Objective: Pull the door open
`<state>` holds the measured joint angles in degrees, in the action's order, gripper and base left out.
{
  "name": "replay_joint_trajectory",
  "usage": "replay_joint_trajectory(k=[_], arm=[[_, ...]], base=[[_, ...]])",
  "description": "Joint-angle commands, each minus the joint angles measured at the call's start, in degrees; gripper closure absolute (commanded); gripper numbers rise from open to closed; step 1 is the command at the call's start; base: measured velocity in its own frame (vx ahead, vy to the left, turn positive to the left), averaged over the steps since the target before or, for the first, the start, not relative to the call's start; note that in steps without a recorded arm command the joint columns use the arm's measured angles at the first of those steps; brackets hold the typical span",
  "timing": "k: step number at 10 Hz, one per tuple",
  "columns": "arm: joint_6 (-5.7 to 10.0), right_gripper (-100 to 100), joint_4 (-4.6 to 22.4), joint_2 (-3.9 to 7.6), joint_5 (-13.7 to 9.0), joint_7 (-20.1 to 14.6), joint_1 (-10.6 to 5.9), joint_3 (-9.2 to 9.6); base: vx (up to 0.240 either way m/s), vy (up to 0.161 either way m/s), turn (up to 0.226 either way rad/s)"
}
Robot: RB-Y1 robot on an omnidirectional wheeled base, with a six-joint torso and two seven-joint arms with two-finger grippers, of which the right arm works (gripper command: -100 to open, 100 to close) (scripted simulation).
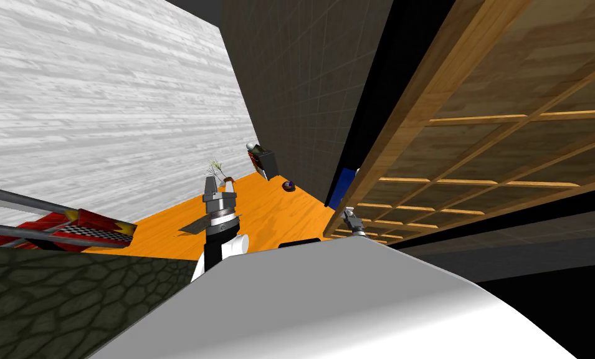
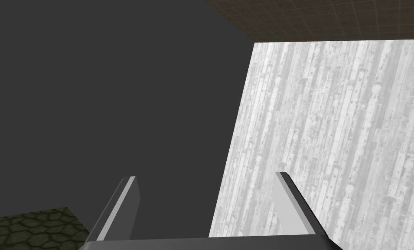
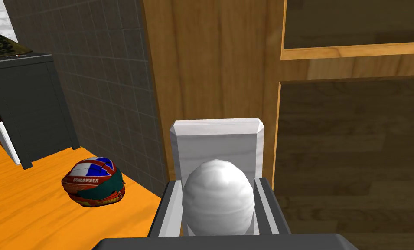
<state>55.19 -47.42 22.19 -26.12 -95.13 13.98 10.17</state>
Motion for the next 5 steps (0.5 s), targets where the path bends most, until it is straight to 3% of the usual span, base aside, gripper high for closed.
replay_joint_trajectory(k=[1,3,4,5], arm=[[0.75,100,-0.86,0.74,0.72,-0.84,0.85,1.05],[1.58,100,-1.36,1.43,1.59,-1.73,1.52,2.33],[1.07,100,-1.12,1.21,1.32,-1.41,1.26,1.94],[2.29,100,-0.8,1.84,1.97,-2.35,1.89,2.9]], base=[[-0.191,-0.024,0.041],[-0.204,-0.025,0.046],[-0.092,-0.001,0.011],[-0.146,-0.025,0.106]])
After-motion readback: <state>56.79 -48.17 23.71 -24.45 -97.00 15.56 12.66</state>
